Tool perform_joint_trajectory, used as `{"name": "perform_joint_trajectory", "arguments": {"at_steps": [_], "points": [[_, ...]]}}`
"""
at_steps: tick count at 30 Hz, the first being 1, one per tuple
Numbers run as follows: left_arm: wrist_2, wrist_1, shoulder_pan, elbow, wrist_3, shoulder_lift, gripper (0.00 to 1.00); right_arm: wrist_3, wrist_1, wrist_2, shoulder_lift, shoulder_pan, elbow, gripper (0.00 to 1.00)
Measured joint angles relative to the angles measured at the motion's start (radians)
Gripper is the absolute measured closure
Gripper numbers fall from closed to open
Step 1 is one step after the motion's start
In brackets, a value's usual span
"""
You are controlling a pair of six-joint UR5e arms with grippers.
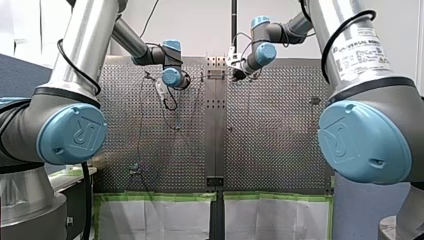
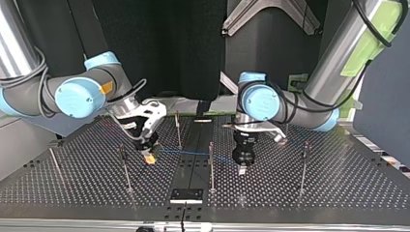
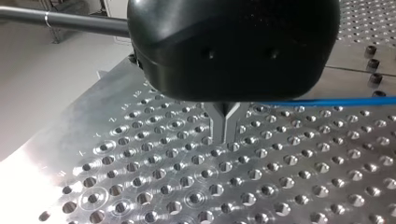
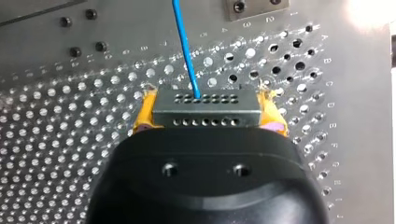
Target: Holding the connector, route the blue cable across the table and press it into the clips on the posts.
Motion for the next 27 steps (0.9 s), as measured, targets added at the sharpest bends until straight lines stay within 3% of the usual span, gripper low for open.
{"name": "perform_joint_trajectory", "arguments": {"at_steps": [8,17,25,27], "points": [[0.019,0.004,0.002,0.002,0.0,0.0,1.0,-0.006,-0.005,-0.014,0.046,-0.005,-0.052,1.0],[0.024,0.01,0.008,0.002,-0.004,0.0,1.0,-0.025,-0.005,-0.026,0.095,-0.007,-0.115,1.0],[0.024,0.009,0.011,0.002,-0.004,0.0,1.0,-0.032,-0.01,-0.033,0.109,-0.013,-0.129,1.0],[0.024,0.007,0.011,0.002,-0.004,0.0,0.95,-0.033,-0.012,-0.035,0.111,-0.014,-0.129,1.0]]}}
